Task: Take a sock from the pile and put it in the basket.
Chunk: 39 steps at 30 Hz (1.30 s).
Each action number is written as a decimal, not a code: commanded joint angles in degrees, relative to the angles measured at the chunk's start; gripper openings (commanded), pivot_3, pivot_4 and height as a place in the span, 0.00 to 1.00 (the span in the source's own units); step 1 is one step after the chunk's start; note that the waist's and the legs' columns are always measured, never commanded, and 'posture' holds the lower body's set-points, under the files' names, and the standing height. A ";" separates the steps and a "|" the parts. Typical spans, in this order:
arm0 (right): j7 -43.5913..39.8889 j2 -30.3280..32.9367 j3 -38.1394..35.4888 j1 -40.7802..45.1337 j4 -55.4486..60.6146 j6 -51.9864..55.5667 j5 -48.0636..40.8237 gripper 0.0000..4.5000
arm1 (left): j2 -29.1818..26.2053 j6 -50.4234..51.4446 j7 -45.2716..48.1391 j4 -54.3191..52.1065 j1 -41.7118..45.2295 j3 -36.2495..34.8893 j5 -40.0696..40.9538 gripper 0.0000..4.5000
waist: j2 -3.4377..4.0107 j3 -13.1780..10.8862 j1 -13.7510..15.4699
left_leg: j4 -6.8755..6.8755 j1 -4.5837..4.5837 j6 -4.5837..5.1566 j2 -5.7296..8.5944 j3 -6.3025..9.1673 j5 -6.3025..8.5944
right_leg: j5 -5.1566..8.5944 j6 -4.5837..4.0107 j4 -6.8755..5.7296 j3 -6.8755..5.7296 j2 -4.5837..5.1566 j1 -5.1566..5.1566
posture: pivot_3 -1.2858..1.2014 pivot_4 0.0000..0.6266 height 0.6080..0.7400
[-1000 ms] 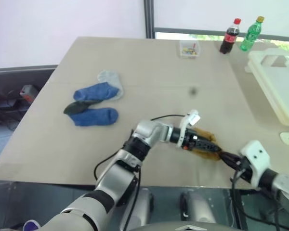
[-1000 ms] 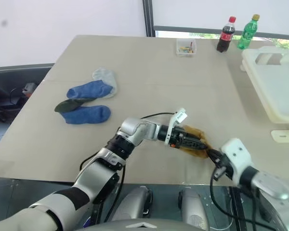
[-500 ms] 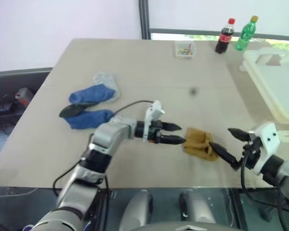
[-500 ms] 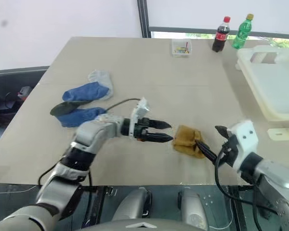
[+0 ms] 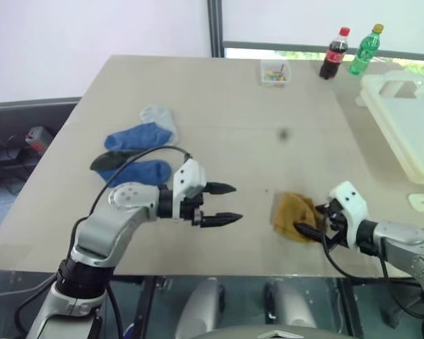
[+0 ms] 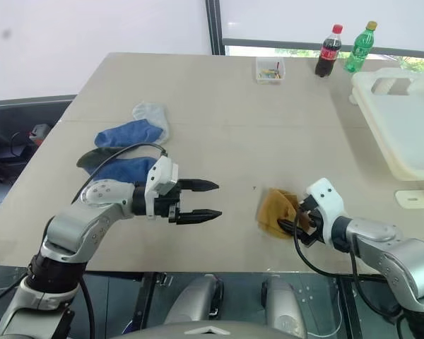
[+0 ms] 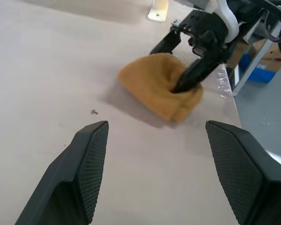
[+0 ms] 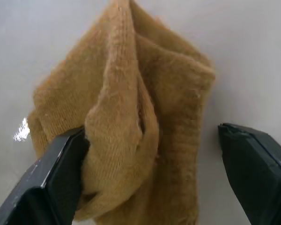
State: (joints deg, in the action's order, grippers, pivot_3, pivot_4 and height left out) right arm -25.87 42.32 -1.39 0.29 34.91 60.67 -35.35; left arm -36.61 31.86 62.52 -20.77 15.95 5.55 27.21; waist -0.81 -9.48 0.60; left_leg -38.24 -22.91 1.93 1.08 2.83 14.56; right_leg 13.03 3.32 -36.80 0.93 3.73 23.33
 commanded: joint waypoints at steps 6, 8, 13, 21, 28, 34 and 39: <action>-2.55 -0.21 10.30 2.51 -10.49 -5.03 8.51 0.87 | -0.73 -6.00 -0.81 -1.18 -0.97 -1.37 -0.77 0.79 | -0.74 0.47 -1.22 | -0.04 0.73 -0.01 -0.25 -0.01 0.01 | 0.15 0.19 0.06 0.00 -0.17 -0.69 | 0.52 0.24 1.00; -2.76 -0.62 10.32 2.65 -10.37 -6.25 8.99 0.71 | -0.41 -7.28 -1.12 -0.54 -1.13 -1.38 -1.06 0.79 | -0.74 0.47 -1.29 | -0.01 0.95 -0.01 -0.26 -0.02 0.02 | 0.17 0.22 0.10 0.03 -0.11 -0.87 | 0.52 0.24 1.00; -3.24 -1.94 9.83 2.29 -9.31 -7.11 8.41 0.15 | 0.47 -10.74 -1.28 1.03 -1.71 -0.59 -2.18 0.79 | -0.73 0.47 -1.31 | 0.01 0.94 -0.01 -0.28 0.01 0.02 | 0.17 0.21 0.10 0.02 -0.09 -0.86 | 0.52 0.24 1.00; -0.62 -11.44 1.13 3.42 -10.44 -12.64 5.00 0.01 | 2.71 -10.91 -3.08 2.01 -1.40 -1.07 -1.50 0.79 | -0.66 0.41 -1.47 | 0.06 0.92 -0.02 -0.32 0.02 0.02 | 0.17 0.21 0.09 0.04 0.08 -0.84 | 0.52 0.24 1.00; 7.58 -22.79 -16.42 9.36 -10.16 -15.15 -5.24 0.01 | 6.57 -8.74 -7.11 1.61 1.08 -2.53 1.27 0.79 | -0.06 0.01 -1.10 | 0.02 -0.14 -0.02 -0.14 -0.02 0.00 | -0.16 0.21 -0.04 0.09 -0.07 0.20 | 0.52 0.24 1.00; 20.03 -18.80 -30.62 30.03 -24.96 -18.95 -5.87 0.01 | 15.13 -7.00 -14.14 2.46 9.27 -1.84 3.50 0.79 | 0.29 -0.38 -0.94 | -0.01 -0.26 0.00 0.11 -0.01 -0.01 | -0.18 0.23 -0.03 0.10 -0.01 0.24 | 0.52 0.24 1.00; 28.72 -9.45 -32.21 46.93 -50.24 -25.87 3.85 0.01 | 21.63 -6.89 -18.65 3.89 15.07 -0.03 2.73 0.79 | 0.29 -0.39 -1.06 | 0.08 -0.21 0.01 0.29 -0.09 -0.02 | -0.19 0.25 -0.04 0.15 -0.03 0.22 | 0.52 0.24 1.00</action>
State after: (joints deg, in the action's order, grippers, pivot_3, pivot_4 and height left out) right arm -0.42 30.08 -33.30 43.64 -7.14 38.83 -35.90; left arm -15.95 25.02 45.63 -16.37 29.14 5.25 29.50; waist -0.52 -9.87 -0.45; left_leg -38.16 -23.12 1.93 1.37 2.71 14.54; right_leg 12.84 3.57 -36.84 1.09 3.70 23.57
